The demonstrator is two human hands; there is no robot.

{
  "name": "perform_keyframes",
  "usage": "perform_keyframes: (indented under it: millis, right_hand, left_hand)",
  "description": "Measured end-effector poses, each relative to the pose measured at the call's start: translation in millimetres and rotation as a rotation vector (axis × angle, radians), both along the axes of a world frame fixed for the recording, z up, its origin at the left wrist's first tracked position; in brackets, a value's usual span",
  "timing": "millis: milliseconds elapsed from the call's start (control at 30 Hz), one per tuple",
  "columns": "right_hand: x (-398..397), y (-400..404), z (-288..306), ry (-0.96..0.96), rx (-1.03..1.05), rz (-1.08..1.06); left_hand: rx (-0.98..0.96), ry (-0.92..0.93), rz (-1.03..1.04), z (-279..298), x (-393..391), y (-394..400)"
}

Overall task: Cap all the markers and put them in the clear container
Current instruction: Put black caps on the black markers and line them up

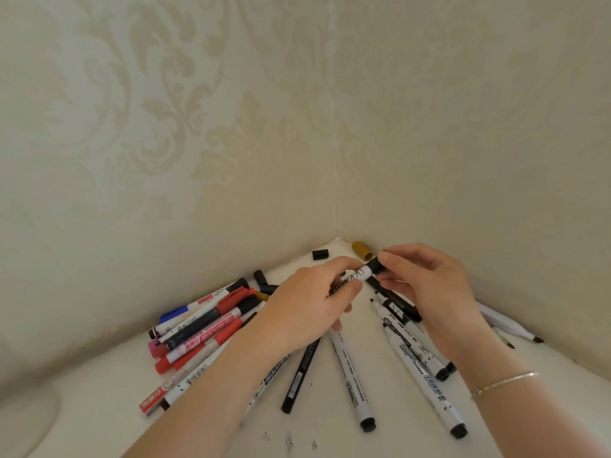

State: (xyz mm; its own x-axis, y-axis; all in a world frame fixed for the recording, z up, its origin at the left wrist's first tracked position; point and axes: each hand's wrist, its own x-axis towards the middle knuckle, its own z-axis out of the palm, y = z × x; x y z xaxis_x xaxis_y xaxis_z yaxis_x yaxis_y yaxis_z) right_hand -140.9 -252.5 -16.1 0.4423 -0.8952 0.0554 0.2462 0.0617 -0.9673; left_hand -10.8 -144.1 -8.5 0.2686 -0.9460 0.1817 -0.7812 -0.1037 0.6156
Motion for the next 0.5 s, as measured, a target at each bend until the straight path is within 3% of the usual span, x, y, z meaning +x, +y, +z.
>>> perform_keyframes:
  millis: [133, 367, 500]
  right_hand:
    - [-9, -10, 2, -0.035, 0.044, -0.089]
    - [-10, -12, 0, 0.071, -0.021, -0.079]
    - [-8, -14, 6, 0.106, -0.054, -0.022]
  left_hand:
    - [-0.018, 0.03, 0.011, -1, 0, 0]
    - [0.057, 0.156, 0.106, -18, -17, -9]
    - [0.063, 0.088, 0.098, -26, -29, -12]
